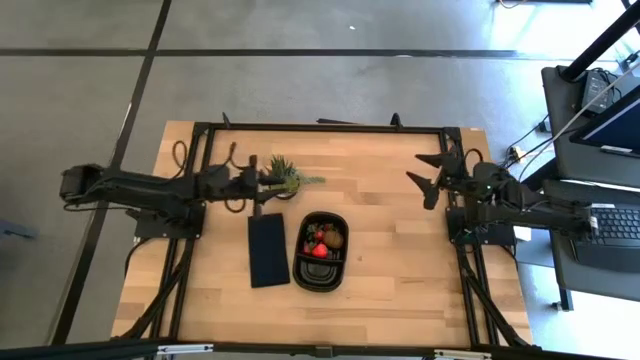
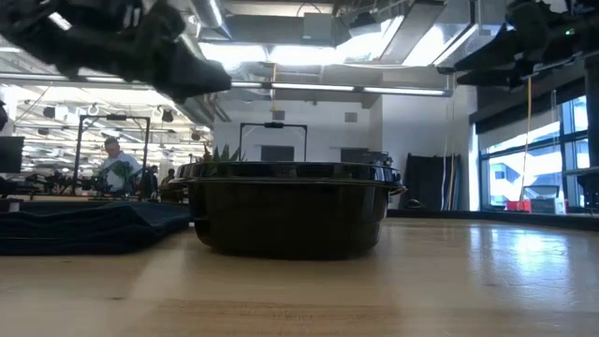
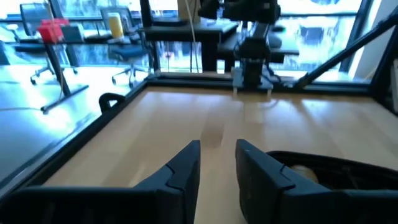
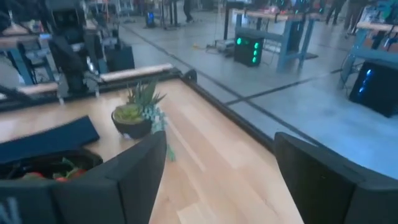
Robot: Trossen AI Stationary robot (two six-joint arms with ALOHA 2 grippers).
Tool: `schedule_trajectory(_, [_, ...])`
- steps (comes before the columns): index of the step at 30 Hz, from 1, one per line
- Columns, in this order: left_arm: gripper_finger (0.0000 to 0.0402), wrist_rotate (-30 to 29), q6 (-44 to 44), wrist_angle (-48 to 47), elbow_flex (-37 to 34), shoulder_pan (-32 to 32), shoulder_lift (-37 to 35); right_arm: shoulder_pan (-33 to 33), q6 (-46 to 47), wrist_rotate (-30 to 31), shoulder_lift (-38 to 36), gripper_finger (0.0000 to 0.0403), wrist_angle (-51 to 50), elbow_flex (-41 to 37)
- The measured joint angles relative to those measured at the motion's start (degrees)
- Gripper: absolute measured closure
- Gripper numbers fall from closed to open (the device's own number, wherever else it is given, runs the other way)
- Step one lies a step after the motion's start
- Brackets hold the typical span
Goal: Pick and placing Produce into tupperware
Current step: Return to Home Position
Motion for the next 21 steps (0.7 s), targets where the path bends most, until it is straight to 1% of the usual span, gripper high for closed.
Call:
schedule_trajectory(2, [0.0311, 0.00, -0.48, 2.26, -3.01, 0.00, -2.56, -0.09, 0.04, 0.00, -1.91, 0.0105, -0.46, 0.00])
schedule_trajectory(7, [0.0320, -0.06, -1.56, 5.57, -8.25, 0.00, -7.44, -0.07, 1.45, 0.86, -6.74, 0.0105, -6.86, -0.01])
schedule_trajectory(9, [0.0323, -0.05, -1.58, 5.54, -9.61, 0.00, -8.72, -0.07, 1.58, 1.51, -8.91, 0.0105, -6.71, -0.68])
schedule_trajectory(14, [0.0332, -0.07, -1.53, 5.64, -11.30, 0.00, -11.37, -0.07, 1.48, 1.51, -16.04, 0.0105, -5.38, -5.37])
schedule_trajectory(21, [0.0345, -0.15, -0.55, 5.89, -14.27, -0.04, -15.29, -0.07, 1.12, 1.56, -15.72, 0.0105, -3.79, -7.69])
